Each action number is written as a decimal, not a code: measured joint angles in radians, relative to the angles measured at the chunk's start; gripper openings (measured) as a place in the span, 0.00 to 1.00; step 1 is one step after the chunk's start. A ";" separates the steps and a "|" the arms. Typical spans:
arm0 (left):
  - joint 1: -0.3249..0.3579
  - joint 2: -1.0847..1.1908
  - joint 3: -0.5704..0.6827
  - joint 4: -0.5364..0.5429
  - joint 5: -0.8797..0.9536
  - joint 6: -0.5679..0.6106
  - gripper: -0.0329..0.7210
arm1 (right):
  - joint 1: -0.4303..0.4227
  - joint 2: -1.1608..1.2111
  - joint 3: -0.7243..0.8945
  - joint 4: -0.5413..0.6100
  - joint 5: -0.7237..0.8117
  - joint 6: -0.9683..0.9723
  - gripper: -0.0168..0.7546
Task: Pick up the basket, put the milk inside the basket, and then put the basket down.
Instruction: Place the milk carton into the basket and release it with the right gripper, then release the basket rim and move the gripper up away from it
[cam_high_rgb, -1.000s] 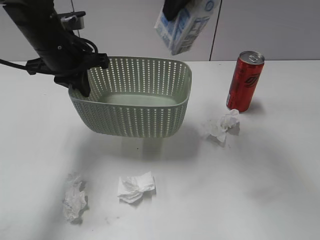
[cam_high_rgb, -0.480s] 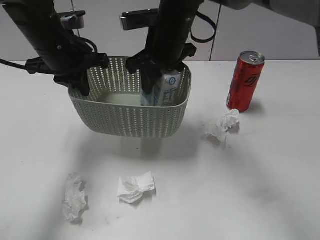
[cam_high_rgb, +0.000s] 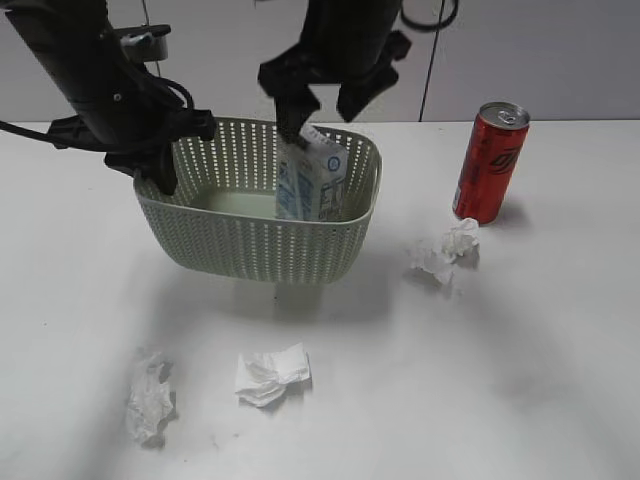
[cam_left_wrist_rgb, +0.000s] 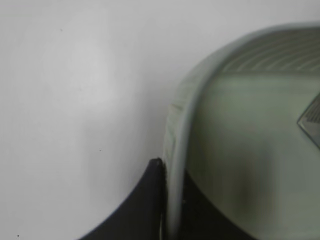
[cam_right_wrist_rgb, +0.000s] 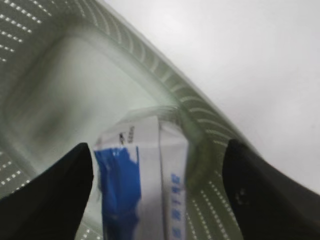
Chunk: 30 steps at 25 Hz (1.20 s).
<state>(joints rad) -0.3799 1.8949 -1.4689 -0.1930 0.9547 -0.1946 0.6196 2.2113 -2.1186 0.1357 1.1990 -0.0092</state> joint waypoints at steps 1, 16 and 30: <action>0.000 0.000 0.000 0.000 0.000 0.000 0.02 | -0.007 -0.034 -0.001 -0.012 0.006 0.000 0.82; 0.000 0.000 0.000 -0.013 -0.005 0.001 0.02 | -0.110 -0.742 0.455 -0.150 0.010 0.009 0.81; 0.000 0.000 0.000 -0.062 -0.044 0.001 0.02 | -0.110 -1.723 1.400 -0.149 -0.033 0.098 0.79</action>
<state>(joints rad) -0.3799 1.8949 -1.4689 -0.2549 0.9103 -0.1936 0.5093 0.4887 -0.7181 -0.0138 1.1656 0.0888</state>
